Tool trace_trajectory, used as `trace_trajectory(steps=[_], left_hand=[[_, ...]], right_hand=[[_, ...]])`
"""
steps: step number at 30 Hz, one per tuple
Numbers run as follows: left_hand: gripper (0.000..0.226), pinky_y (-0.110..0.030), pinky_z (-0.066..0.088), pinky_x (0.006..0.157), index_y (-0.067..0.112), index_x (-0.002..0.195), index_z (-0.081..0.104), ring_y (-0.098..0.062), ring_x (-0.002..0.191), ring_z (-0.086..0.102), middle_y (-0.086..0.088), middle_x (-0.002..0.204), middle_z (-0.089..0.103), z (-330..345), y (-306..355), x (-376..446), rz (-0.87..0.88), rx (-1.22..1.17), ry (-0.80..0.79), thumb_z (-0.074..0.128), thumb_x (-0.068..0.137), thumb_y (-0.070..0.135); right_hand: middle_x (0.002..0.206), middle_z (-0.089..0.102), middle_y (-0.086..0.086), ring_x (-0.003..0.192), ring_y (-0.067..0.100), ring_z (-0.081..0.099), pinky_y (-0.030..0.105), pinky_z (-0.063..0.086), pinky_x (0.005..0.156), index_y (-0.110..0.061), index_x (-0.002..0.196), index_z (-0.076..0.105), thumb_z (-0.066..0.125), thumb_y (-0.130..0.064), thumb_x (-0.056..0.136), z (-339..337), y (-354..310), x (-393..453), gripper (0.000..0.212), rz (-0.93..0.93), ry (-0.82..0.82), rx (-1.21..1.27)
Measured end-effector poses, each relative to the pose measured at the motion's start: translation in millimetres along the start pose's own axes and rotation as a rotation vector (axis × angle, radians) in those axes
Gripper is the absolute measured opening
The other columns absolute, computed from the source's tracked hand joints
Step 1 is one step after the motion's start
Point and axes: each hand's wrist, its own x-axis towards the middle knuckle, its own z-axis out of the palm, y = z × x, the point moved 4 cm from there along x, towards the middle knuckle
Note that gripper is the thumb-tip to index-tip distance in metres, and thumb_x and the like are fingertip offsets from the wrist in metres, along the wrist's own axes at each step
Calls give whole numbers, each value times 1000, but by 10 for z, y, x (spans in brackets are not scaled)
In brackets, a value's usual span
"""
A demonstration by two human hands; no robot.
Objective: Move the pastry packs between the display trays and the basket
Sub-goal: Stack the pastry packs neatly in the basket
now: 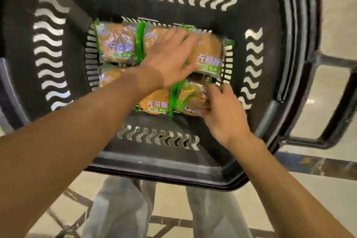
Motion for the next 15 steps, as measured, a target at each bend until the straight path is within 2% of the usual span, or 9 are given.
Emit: trace_trajectory(steps=[3, 5, 7, 11, 13, 15], left_hand=[[89, -48, 29, 116, 16, 154, 30, -32, 142, 32, -12, 152, 38, 89, 150, 402, 23, 151, -78, 72, 84, 51], [106, -47, 29, 114, 16, 157, 21, -33, 141, 33, -12, 150, 39, 135, 164, 568, -58, 218, -170, 76, 77, 59], [110, -48, 33, 110, 14, 153, 27, -34, 135, 39, -13, 145, 44, 102, 164, 656, -151, 254, -226, 80, 70, 64], [72, -47, 43, 98, 13, 136, 47, -35, 123, 49, -15, 134, 48, -77, 246, 532, -138, 293, -141, 83, 80, 40], [59, -46, 45, 94, 10, 131, 48, -36, 120, 52, -17, 129, 52, -150, 261, 367, -153, 256, -98, 79, 85, 32], [47, -44, 45, 93, 13, 120, 51, -35, 116, 55, -15, 123, 59, -228, 222, 166, -203, 158, -89, 75, 86, 35]], right_hand=[[114, 44, 4, 99, 28, 52, 43, 52, 79, -17, 120, 52, 72, -26, 89, -173, -22, -202, 38, -43, 74, 128], [111, 48, -1, 101, 23, 52, 42, 50, 80, -22, 116, 51, 71, -26, 90, -252, -34, -271, 33, -61, 116, 180], [107, 56, -7, 99, 17, 54, 38, 50, 82, -29, 110, 52, 73, -26, 89, -333, 1, -302, 30, -37, 143, 334], [91, 67, -11, 85, 5, 65, 35, 56, 76, -33, 98, 56, 79, -19, 86, -487, 69, -390, 29, 102, 188, 788], [93, 72, -9, 87, 8, 70, 43, 60, 80, -30, 99, 59, 80, -15, 85, -550, 79, -486, 29, 148, 193, 950], [95, 74, -5, 90, 14, 73, 48, 61, 82, -29, 100, 61, 81, -15, 84, -666, 76, -597, 30, 156, 186, 1007]])
